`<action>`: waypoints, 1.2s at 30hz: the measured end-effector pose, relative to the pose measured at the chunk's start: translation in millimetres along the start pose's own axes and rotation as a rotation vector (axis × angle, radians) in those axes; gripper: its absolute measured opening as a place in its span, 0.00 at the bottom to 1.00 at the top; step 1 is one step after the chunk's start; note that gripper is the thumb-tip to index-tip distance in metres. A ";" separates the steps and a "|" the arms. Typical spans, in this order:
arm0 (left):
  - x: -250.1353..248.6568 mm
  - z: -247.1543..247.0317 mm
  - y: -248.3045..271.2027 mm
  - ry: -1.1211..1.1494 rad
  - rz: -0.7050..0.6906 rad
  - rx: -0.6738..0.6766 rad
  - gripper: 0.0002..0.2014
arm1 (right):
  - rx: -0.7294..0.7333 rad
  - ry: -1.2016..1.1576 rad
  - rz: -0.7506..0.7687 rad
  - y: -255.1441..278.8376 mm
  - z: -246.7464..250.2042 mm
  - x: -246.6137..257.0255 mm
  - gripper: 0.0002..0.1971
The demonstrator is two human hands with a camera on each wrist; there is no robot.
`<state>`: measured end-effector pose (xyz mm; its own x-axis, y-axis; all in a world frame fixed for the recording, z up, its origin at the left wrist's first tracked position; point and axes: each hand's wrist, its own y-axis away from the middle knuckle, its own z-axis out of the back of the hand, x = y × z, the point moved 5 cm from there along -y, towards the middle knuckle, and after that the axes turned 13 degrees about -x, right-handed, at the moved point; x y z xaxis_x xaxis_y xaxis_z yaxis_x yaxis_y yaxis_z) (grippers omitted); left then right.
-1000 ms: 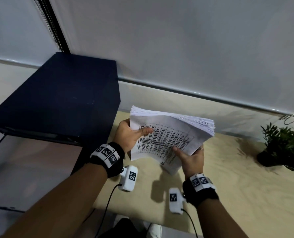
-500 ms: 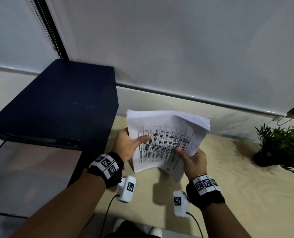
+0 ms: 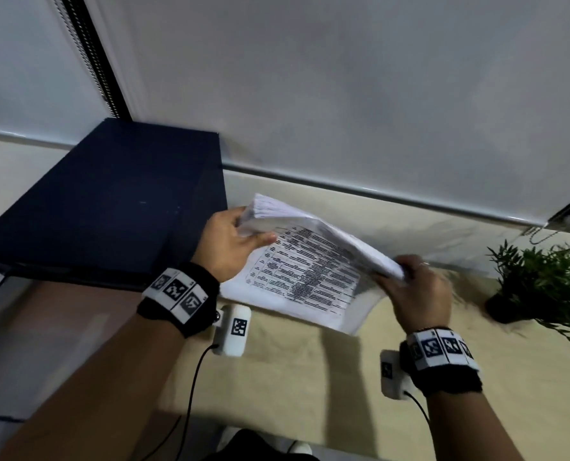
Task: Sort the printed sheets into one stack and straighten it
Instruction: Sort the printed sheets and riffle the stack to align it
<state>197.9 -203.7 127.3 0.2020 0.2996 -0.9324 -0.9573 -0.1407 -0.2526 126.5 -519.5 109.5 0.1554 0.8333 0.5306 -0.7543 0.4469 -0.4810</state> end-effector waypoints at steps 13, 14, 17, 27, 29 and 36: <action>53.4 -4.6 36.8 0.162 0.218 -0.338 0.11 | -0.124 -0.694 -0.485 31.3 -15.5 -32.5 0.10; 59.9 -5.1 43.8 0.143 0.222 -0.340 0.12 | -0.124 -0.696 -0.482 38.4 -17.7 -32.2 0.11; 85.9 -9.4 61.5 0.040 0.304 -0.253 0.18 | -0.047 -0.612 -0.478 61.1 -29.3 -33.6 0.16; 83.0 -6.2 50.6 0.109 0.250 -0.292 0.03 | -0.002 -0.723 -0.487 56.4 -25.4 -38.4 0.18; 81.6 -6.5 49.5 0.107 0.238 -0.301 0.04 | -0.007 -0.652 -0.445 53.2 -23.3 -37.2 0.09; 75.9 -10.5 42.3 -0.040 0.016 -0.214 0.20 | 0.210 -0.357 -0.081 40.9 -24.1 -25.0 0.28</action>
<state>174.9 -196.9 43.1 0.1745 0.3320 -0.9270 -0.8938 -0.3415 -0.2906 107.1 -514.2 59.7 0.0166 0.6170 0.7868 -0.8679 0.3996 -0.2950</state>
